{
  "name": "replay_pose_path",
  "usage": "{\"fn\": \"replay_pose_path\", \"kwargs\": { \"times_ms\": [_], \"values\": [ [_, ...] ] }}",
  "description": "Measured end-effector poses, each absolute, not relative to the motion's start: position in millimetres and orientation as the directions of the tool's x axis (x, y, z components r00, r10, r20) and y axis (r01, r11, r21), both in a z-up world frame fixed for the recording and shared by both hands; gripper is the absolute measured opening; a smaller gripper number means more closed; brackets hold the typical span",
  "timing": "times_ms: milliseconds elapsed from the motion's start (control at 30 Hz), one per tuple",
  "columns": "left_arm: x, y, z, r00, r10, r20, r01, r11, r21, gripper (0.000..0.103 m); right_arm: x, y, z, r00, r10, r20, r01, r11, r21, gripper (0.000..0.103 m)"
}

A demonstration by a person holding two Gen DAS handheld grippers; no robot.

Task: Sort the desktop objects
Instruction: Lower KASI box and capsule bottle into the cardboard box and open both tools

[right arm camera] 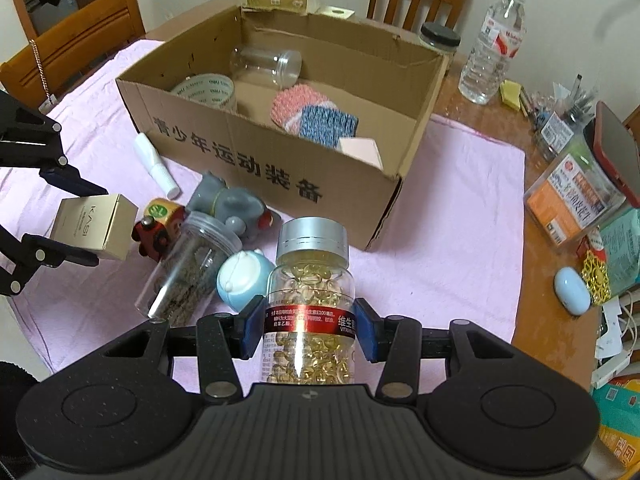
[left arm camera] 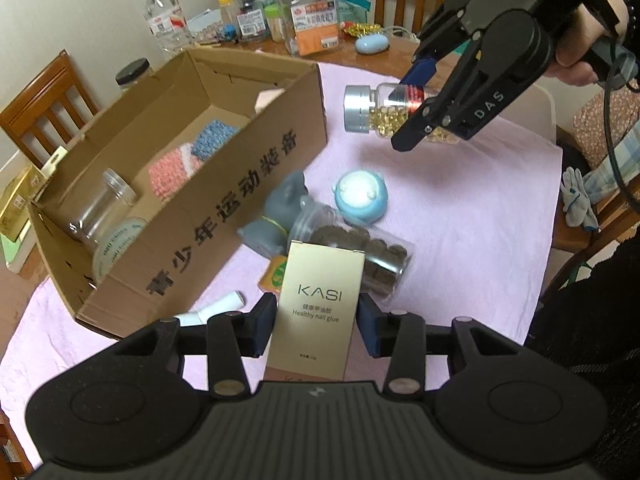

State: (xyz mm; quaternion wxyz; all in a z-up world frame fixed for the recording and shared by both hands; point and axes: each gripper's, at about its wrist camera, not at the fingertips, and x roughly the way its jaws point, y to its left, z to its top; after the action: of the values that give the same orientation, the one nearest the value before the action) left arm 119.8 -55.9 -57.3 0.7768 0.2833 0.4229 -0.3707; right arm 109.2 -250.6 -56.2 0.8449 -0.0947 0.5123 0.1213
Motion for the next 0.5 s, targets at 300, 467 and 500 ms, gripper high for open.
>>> {"fn": "replay_pose_path", "kwargs": {
  "times_ms": [300, 467, 500],
  "values": [
    [133.0, -59.6, -35.8, 0.415, -0.354, -0.838, 0.805, 0.572, 0.157, 0.043, 118.7, -245.6, -36.9, 0.478, 0.119, -0.87, -0.324, 0.945, -0.048, 0.052],
    [143.7, -59.8, -21.7, 0.456, -0.362, -0.813, 0.791, 0.584, 0.183, 0.043, 127.5, -243.1, -22.4, 0.505, 0.13, -0.853, -0.331, 0.942, -0.052, 0.052],
    [146.4, -59.5, -19.1, 0.463, -0.364, -0.808, 0.788, 0.587, 0.187, 0.043, 129.6, -242.7, -20.0, 0.51, 0.13, -0.85, -0.332, 0.942, -0.056, 0.052]
  ]
}}
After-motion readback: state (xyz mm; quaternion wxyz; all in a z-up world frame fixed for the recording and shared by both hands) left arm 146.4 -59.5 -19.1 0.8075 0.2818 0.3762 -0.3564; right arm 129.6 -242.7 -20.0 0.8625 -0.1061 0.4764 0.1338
